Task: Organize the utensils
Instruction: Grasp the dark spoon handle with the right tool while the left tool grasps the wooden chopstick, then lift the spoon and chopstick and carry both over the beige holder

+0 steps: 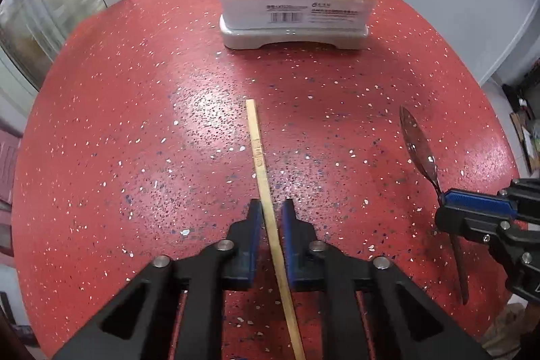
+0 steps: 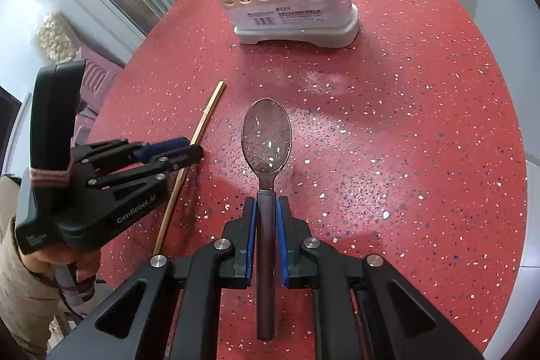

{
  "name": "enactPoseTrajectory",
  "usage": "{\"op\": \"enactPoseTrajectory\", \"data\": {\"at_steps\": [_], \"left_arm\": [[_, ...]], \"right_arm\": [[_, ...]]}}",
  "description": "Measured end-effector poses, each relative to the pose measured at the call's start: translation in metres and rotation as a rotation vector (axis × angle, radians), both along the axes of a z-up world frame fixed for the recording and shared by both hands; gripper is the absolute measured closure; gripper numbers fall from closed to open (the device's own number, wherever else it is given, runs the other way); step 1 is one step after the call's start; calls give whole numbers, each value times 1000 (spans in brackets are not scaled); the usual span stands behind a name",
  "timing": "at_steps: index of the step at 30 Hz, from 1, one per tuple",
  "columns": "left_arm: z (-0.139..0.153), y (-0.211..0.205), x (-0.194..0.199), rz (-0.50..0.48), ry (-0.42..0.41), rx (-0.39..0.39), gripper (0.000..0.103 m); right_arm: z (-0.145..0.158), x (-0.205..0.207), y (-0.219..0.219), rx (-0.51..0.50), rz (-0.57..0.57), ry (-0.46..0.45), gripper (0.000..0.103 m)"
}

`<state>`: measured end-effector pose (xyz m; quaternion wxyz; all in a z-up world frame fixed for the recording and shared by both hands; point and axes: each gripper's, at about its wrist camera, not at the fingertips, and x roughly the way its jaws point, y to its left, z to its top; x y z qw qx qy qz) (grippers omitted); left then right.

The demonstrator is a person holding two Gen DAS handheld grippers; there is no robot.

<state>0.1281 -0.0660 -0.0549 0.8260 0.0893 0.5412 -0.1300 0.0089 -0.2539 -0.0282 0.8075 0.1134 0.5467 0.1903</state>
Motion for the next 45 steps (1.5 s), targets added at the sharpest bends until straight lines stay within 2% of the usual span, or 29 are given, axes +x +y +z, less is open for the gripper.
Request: {"op": "enactPoseTrajectory", "data": {"at_steps": [1, 14, 22, 37, 45], "left_arm": [[0, -2, 0, -5, -4, -4, 70], [3, 20, -27, 74, -81, -76, 71], [21, 31, -32, 123, -141, -133, 71], [76, 48, -38, 158, -281, -263, 71], [97, 55, -31, 178, -320, -309, 71]], "right_arm": [[0, -1, -1, 2, -2, 0, 91], [2, 0, -17, 33, -29, -5, 91], [8, 2, -26, 48, -40, -21, 91], [57, 2, -34, 73, -17, -150, 91], [79, 8, -24, 71, 6, -219, 91]]}}
